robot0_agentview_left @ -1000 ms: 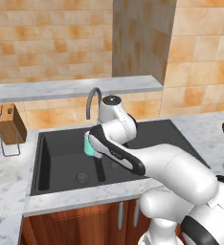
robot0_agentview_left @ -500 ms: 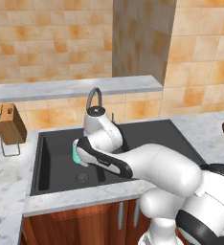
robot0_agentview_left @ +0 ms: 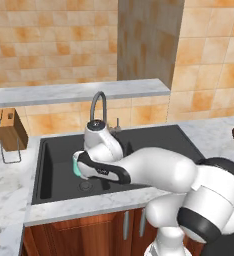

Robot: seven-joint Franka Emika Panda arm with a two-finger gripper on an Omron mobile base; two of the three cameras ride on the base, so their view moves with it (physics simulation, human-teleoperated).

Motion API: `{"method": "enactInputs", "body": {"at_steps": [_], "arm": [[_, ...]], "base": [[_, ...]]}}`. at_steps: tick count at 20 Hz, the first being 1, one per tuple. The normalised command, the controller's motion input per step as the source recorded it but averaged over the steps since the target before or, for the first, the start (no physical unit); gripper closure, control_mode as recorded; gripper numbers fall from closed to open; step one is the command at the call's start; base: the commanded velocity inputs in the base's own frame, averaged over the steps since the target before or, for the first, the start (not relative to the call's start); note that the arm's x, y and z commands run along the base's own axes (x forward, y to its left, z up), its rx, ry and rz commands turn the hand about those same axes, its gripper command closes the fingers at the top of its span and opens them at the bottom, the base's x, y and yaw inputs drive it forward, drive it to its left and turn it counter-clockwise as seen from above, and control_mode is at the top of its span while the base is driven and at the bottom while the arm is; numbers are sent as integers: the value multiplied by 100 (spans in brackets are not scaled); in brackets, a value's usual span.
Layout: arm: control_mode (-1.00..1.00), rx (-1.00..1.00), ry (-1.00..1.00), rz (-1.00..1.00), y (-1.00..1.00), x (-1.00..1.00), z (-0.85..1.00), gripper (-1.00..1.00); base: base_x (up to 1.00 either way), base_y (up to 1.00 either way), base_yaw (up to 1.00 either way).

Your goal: Pick the mug and place it in the sink. Pick the bowl and place it in the open cabinet and then close the cabinet.

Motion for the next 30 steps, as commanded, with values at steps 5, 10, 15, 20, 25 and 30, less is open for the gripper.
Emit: {"method": "enactInputs", "body": {"at_steps": [5, 10, 15, 20, 25, 30], "arm": [[-100, 1, 0, 0, 2, 20, -28, 100], [-100, 1, 0, 0, 1, 18, -36, 100], [-100, 0, 0, 0, 9, 19, -38, 100], [-100, 0, 0, 0, 18, 25, -25, 100], [-100, 0, 0, -2, 15, 34, -16, 100], [-100, 0, 0, -3, 10, 29, -22, 100]], "base": [[0, 0, 0], [0, 0, 0], [0, 0, 0], [0, 0, 0], [0, 0, 0], [0, 0, 0]]}}
